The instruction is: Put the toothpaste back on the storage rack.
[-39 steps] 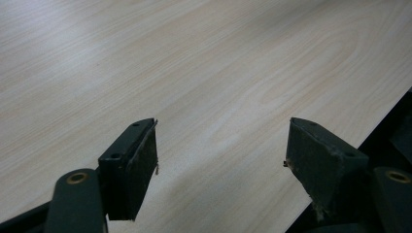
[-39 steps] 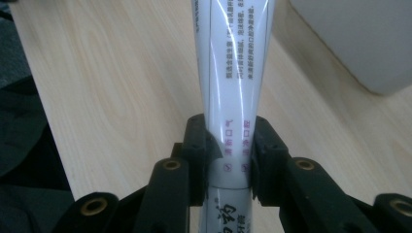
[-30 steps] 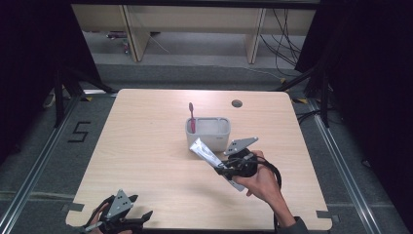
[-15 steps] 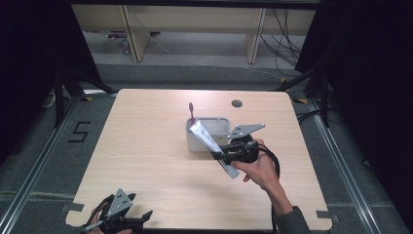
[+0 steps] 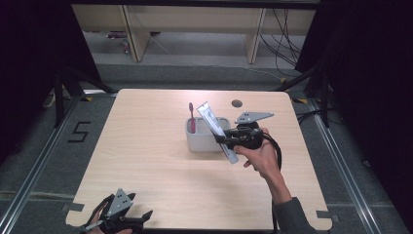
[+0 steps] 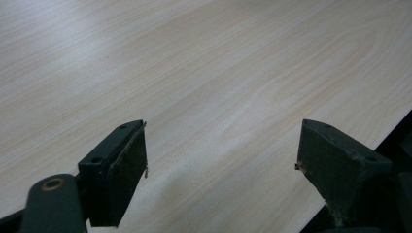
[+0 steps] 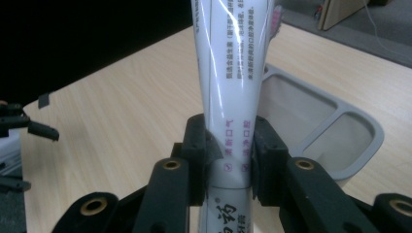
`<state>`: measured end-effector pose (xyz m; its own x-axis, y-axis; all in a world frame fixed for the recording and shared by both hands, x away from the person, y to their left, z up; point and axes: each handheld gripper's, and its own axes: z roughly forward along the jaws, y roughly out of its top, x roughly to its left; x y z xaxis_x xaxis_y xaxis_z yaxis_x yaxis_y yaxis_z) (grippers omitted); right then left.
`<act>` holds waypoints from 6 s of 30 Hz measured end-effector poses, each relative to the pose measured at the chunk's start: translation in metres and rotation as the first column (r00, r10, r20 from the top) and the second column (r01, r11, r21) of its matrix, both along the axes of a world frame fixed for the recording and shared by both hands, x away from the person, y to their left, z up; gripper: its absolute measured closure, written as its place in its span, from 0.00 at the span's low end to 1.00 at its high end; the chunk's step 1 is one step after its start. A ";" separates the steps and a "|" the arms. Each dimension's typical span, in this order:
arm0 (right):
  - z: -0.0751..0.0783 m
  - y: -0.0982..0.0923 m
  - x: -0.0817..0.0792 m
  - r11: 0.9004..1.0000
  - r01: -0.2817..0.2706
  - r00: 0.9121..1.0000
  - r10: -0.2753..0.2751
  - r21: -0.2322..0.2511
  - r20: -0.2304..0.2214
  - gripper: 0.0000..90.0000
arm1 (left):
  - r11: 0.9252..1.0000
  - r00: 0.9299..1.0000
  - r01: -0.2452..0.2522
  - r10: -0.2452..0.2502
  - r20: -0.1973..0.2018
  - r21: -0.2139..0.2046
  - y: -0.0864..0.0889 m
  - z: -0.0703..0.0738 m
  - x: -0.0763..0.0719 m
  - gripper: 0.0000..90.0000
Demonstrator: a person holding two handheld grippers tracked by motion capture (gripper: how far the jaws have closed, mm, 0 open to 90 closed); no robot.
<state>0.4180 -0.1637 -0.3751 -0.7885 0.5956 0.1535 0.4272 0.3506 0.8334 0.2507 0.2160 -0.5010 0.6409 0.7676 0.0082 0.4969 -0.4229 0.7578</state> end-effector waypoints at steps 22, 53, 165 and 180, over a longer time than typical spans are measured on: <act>0.003 0.016 0.048 0.980 0.064 0.991 -0.085 0.191 0.103 0.80 | 1.000 1.000 -0.005 0.005 0.001 0.001 0.000 0.002 -0.001 0.20; -0.013 0.042 0.088 0.963 0.157 0.978 -0.183 0.220 0.101 0.80 | 1.000 1.000 0.009 -0.009 0.003 -0.004 0.000 0.002 -0.003 0.20; -0.038 -0.013 0.045 0.974 0.205 0.974 -0.213 0.093 0.084 0.52 | 1.000 1.000 0.025 -0.025 -0.005 0.004 -0.003 0.000 -0.002 0.20; -0.041 -0.021 0.027 0.972 0.216 0.973 -0.222 0.092 0.060 0.41 | 1.000 1.000 0.028 -0.028 -0.011 0.007 -0.003 0.000 -0.002 0.20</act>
